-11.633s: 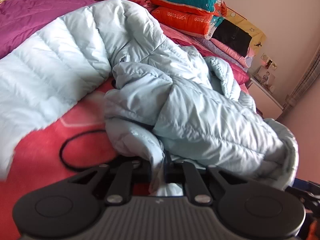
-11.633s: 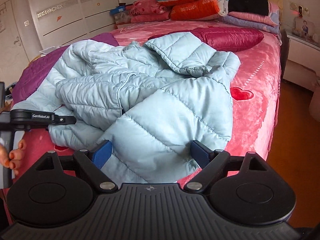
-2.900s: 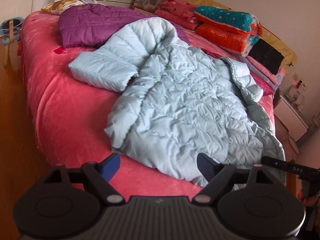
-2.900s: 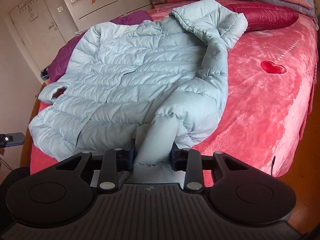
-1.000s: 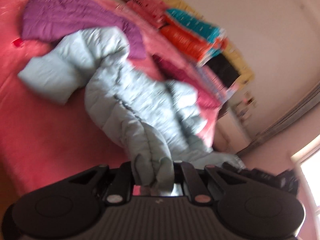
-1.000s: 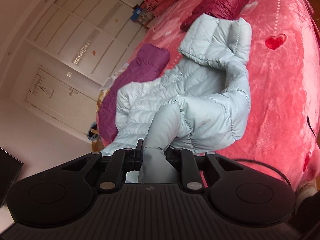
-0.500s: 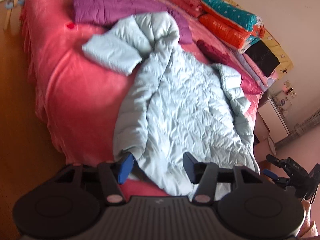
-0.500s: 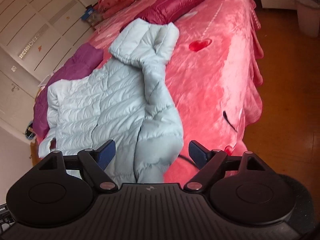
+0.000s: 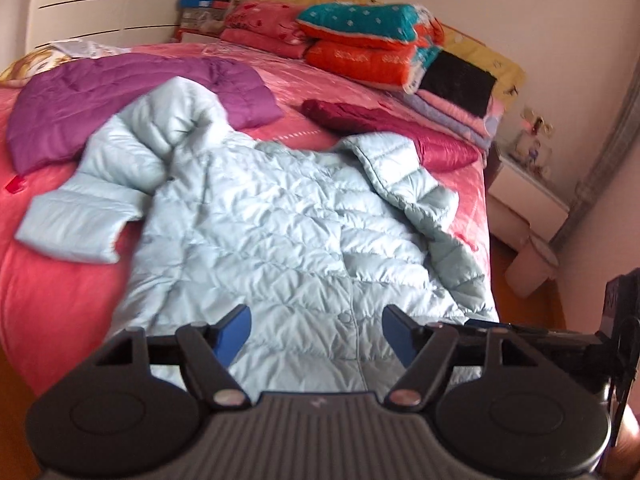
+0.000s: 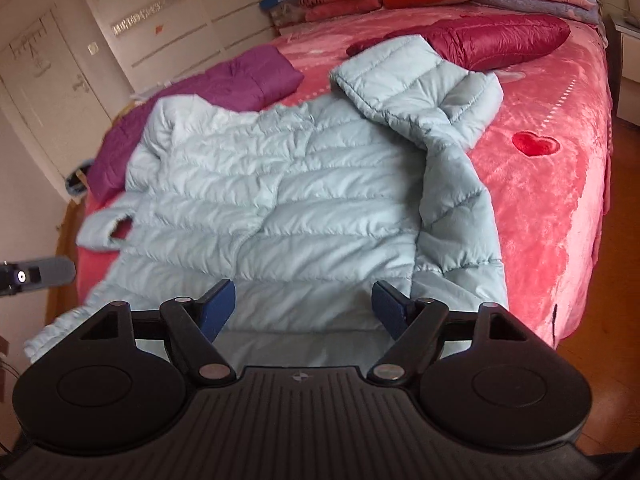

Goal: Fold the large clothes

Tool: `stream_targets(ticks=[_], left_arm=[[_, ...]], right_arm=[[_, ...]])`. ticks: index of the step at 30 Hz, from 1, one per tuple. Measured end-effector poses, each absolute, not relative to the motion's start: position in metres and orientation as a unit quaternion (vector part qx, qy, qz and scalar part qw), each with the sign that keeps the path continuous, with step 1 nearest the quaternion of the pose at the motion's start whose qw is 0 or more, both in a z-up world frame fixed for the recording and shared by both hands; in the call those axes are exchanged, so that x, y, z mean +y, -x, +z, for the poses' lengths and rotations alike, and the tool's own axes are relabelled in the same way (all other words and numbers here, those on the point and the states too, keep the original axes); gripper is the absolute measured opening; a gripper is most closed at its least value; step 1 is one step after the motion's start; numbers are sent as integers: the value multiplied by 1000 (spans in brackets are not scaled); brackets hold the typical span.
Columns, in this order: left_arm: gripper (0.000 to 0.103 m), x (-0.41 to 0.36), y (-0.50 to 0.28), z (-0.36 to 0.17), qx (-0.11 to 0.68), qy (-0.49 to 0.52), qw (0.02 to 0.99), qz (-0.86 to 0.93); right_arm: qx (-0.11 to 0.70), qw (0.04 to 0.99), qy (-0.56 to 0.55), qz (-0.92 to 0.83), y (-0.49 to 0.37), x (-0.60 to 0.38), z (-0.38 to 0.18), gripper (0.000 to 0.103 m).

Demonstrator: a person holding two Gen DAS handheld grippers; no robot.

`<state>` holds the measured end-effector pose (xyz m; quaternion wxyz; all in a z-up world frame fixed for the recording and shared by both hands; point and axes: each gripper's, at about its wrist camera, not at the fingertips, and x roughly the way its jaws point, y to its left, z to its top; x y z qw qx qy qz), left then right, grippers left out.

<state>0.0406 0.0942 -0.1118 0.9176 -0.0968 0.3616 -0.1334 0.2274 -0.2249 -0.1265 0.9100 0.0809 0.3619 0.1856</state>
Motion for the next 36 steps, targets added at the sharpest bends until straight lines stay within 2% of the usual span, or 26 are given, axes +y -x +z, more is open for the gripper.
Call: stream_targets(ticks=[6,13,18,23,27,31,36], left_arm=[[72,80,-67,-161,401,61,907,-113],[74,88,-75,-194,400,50,910,-92],[74,91,-74,-182,405,66,908,-83],[75,93,-77,-160,384,83,917,-69],[80,102,-82,-145,366,79,926,-46],[93,122,-87,-132,345,56,937,0],[93,174,-84,-129,340,107,931,76]], right_arm=[[407,898,-58,157,-232,-236,-149,91],[403,902,16,151,-236,-214,-165,103],[399,902,-31,159,-237,-224,-153,103],[321,928,-74,173,-226,-235,-128,103],[263,946,-89,169,-230,-236,-115,103],[236,951,-115,162,-254,-236,-114,103],[219,952,-148,154,-281,-239,-122,103]])
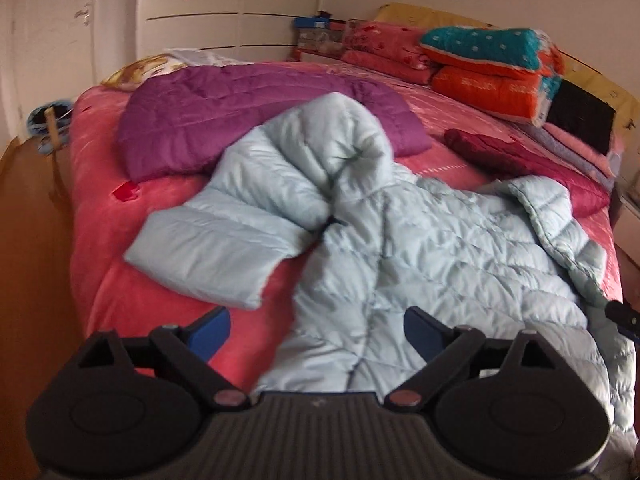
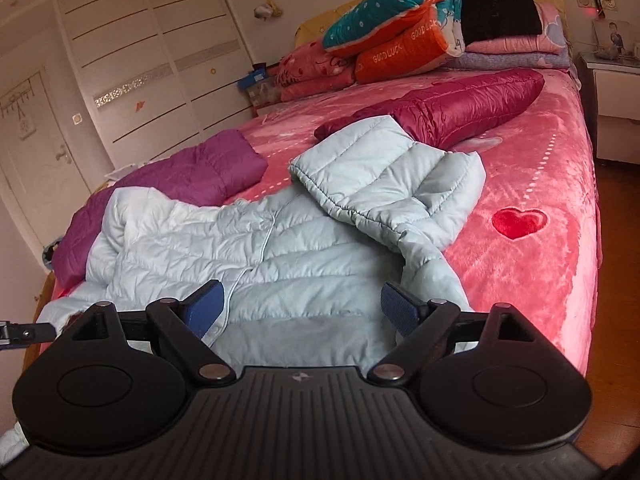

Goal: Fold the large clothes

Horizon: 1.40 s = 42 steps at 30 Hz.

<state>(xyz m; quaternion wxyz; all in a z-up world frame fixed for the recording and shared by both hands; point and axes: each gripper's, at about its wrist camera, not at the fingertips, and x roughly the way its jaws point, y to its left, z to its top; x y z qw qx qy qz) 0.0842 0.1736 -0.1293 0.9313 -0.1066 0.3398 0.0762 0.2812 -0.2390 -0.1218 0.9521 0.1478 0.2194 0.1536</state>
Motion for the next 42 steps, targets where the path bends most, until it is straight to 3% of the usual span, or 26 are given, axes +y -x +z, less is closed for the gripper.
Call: stream_targets(ticks=[7,18,24,32,37,42], left_arm=[[93,238,-80,-143,330,308,882,132],[93,219,-127,-125,301,349,885,73],[93,219,-170,-128,263,412,870,73],[93,236,-179,-160,283,441,843,126],[93,233,-174,-175,289,476,824,105],[93,220,-167,-183,309,498,807,66]], right_arm=[[208,955,-116,176,-306,-221,-126,103],[169,965,-94,177,-353,-215,-118,103],[239,897,-194,318,-397,-212,-121,103],[293,894,-230,250,-452,-222,-140,103],[241,926,-240,161,-456,-252,-127,103],[163,928,-332,37,-448,-311,-128,103]])
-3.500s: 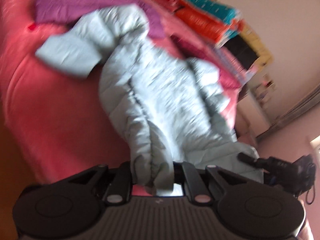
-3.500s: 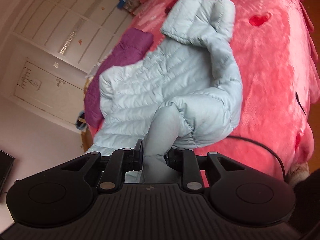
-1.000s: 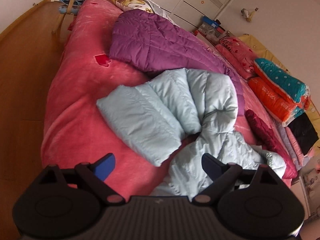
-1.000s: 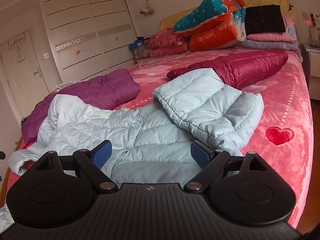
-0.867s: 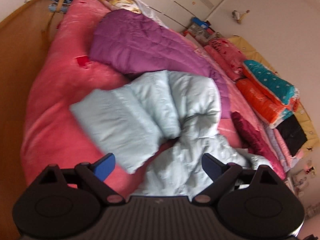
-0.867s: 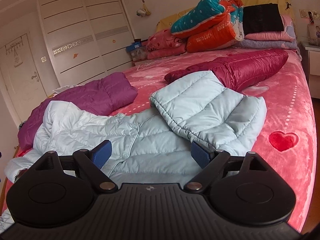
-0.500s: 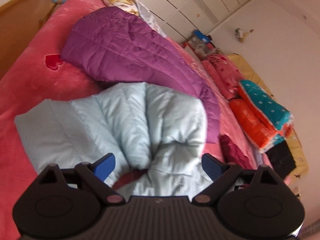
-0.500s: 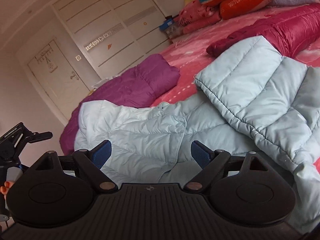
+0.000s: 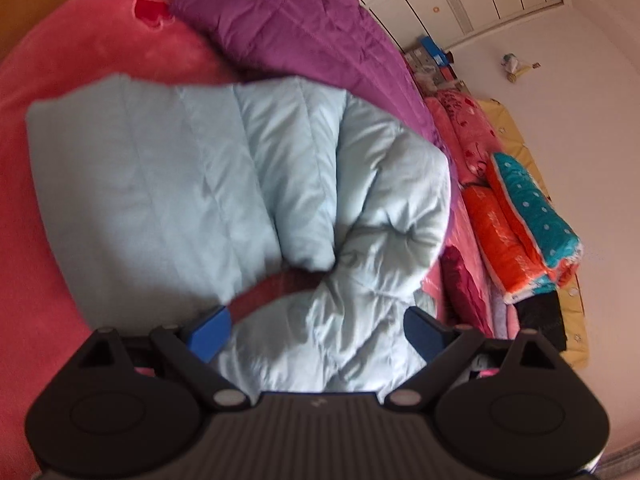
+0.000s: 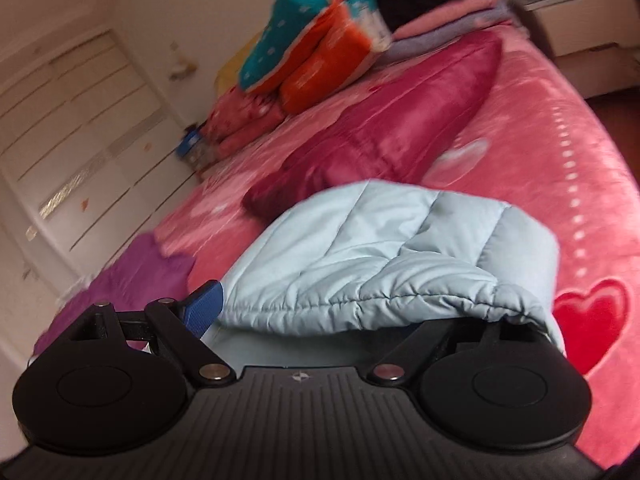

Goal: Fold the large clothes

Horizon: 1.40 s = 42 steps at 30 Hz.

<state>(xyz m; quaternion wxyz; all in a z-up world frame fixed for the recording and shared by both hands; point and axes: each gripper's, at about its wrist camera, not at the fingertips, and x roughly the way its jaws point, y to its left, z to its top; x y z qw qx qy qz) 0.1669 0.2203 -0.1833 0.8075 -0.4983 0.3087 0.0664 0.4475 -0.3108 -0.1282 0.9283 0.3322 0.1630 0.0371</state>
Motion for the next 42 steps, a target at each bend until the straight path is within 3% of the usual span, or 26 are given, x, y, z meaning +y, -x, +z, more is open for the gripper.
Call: stream_targets(ticks=[6,18,20,22,24,28,31,42], left_arm=[[93,216,-173,-205,328,494,801,79],[93,247,-198,-209,215,527,806,159],[86,247,-199,-204,203,509,818,177],[55,251,-198,-200,193,500,822,192],[35,262,-191,-201,187,505,819,198],[13,276,-183,-183,163,483,835,210],[7,285,-182,-160,143,460,851,208],[5,284,-200,-27,60,324,932,151]], right_arm=[[145,874,-463,7,-443,-345,-148,103],[171,908,-377,63,-444,-315,-137,103],[175,915,-355,78,-447,-308,-135,103],[178,922,-333,88,-448,-300,-133,103],[179,928,-314,95,-448,-295,-130,103],[183,936,-282,109,-453,-288,-128,103],[184,938,-267,120,-453,-287,-126,103],[166,943,-259,124,-450,-299,-121,103]])
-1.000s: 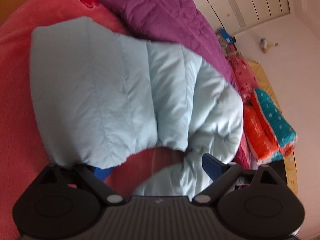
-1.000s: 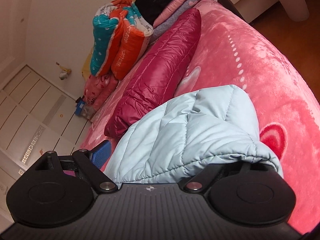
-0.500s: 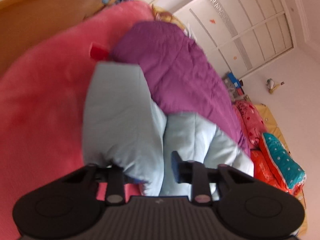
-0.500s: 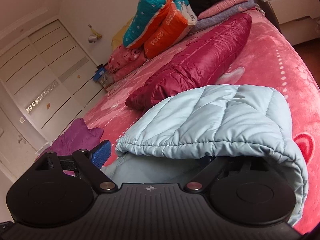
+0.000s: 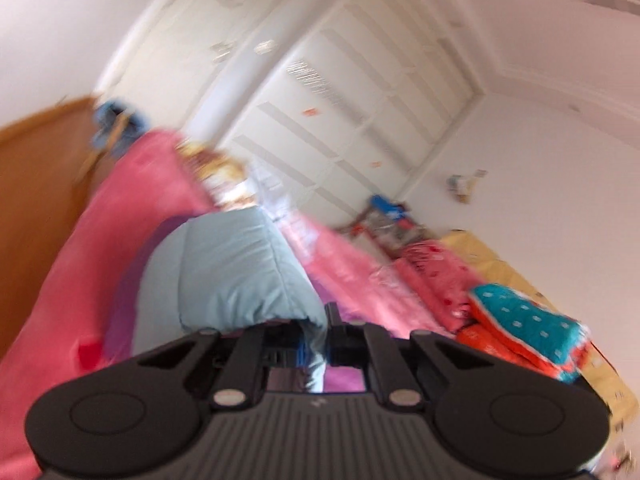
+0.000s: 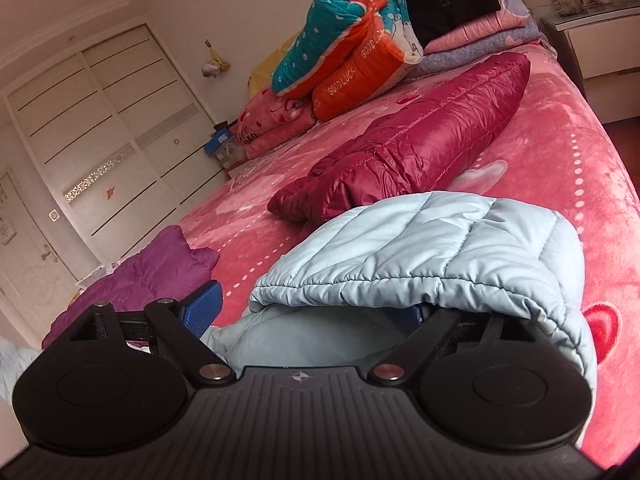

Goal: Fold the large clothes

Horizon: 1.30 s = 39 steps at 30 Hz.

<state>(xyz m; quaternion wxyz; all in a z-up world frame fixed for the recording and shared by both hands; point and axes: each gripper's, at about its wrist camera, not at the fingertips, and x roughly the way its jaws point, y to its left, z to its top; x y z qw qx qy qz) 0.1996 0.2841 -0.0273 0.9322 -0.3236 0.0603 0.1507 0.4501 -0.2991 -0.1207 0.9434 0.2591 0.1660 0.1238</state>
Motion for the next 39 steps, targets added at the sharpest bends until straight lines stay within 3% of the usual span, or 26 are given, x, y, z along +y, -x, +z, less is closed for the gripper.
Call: stream_targets(ticks=[10,15,23,26,28,30,34,39], left_arm=[[6,153,-246,26,98,181,974,-90],[6,81,-261,-3,168,134,960,-178],[7,13,-259,-94,301,92,923,-220],[21,0,-255,-120,339,76,910,-226],[50,-8,-255,-129,354,65,905,-227],[59,-12,-250,-133,358,58,901,-237],[74,-18,-233,-131,354,65,892,-273],[79,-36,-212,-127,326,30,890,-318]], right_arm=[[149,929,-310,132,-442,-318,-121,103],[150,916,-344,138,-441,-333,-125,103],[150,895,-395,140,-437,-351,-132,103],[150,889,-409,138,-432,-354,-134,103],[147,887,-415,138,-429,-356,-135,103],[142,880,-430,143,-429,-361,-136,103],[116,846,-505,125,-426,-386,-146,103],[77,767,-634,60,-411,-431,-181,103]])
